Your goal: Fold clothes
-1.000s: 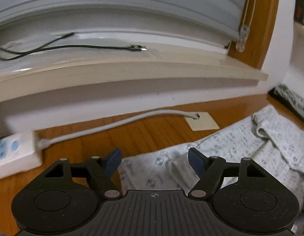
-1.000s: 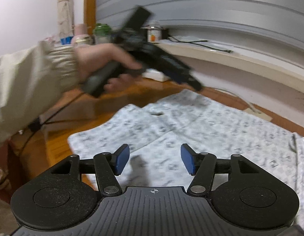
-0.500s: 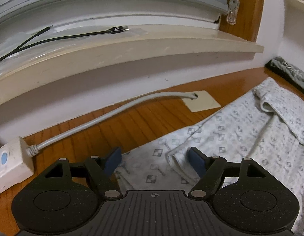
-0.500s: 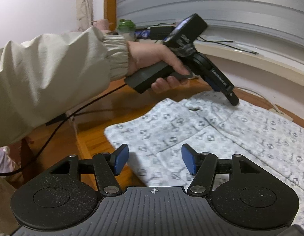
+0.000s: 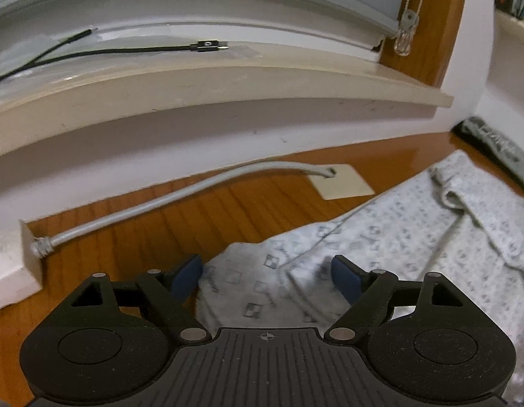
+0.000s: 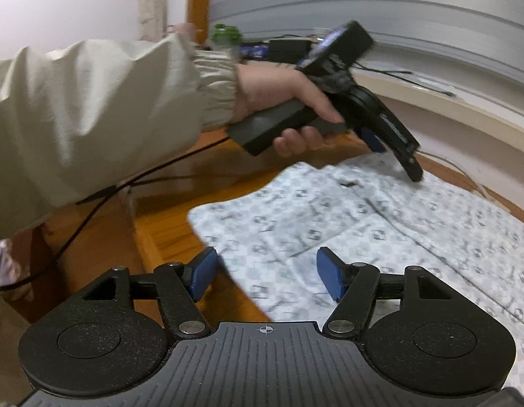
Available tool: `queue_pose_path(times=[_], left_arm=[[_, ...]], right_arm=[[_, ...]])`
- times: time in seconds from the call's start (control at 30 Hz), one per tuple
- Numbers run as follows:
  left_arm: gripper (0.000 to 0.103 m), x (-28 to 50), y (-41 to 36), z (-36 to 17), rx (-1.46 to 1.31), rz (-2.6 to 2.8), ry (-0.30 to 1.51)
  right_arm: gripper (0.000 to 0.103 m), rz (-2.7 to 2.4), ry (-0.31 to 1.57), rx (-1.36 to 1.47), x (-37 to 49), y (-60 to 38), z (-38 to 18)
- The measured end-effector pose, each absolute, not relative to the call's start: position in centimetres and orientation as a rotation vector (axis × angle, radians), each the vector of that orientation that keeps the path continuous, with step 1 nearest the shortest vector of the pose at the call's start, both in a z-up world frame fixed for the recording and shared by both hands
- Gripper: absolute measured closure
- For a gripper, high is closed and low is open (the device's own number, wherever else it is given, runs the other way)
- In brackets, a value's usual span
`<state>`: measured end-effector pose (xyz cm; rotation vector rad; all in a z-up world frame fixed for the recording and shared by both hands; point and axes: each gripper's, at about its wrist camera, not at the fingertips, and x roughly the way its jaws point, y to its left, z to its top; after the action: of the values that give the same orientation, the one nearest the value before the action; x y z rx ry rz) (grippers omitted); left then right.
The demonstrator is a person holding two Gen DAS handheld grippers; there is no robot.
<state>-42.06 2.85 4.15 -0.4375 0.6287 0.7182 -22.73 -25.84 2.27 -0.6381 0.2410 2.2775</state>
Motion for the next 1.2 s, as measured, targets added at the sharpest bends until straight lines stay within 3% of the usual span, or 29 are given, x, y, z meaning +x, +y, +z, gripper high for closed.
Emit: queue_pose_path(times=[0.2, 0.3, 0.37, 0.43, 0.47, 0.8, 1.0, 1.2], left_arm=[[0.023, -41.4, 2.1, 4.2, -0.467, 0.653, 0.619], [0.039, -40.6, 1.2, 4.3, -0.422, 0.682, 0.657], [0.067, -40.3, 0.8, 4.5, -0.427, 0.685, 0.678], [0.084, -40.1, 0.5, 4.7, -0.448, 0.674, 0.688], [0.087, -39.9, 0.3, 4.8, -0.441, 0.682, 0.694], [0.092, -34.7, -2.3, 12.2, -0.286, 0.672, 0.683], [0.092, -25.5, -3.6, 16.6, -0.167, 0.589, 0.721], [0.092, -14.7, -5.1, 17.2, -0.115, 0.501, 0.746]], right_arm=[[0.061, 2.231, 0.246, -0.621, -22.3, -25.3, 2.1], [0.074, 2.223, 0.242, -0.619, -22.3, -25.0, 2.1], [0.083, 2.215, 0.239, -0.611, -22.3, -24.8, 2.0], [0.087, 2.207, 0.239, -0.603, -22.2, -24.6, 1.9], [0.088, 2.208, 0.246, -0.594, -22.1, -24.5, 1.9], [0.092, 2.154, 0.178, -0.396, -18.4, -25.6, 4.2], [0.093, 2.042, 0.143, -0.280, -11.6, -27.1, 6.8], [0.093, 1.873, 0.131, -0.221, -3.4, -30.1, 7.6]])
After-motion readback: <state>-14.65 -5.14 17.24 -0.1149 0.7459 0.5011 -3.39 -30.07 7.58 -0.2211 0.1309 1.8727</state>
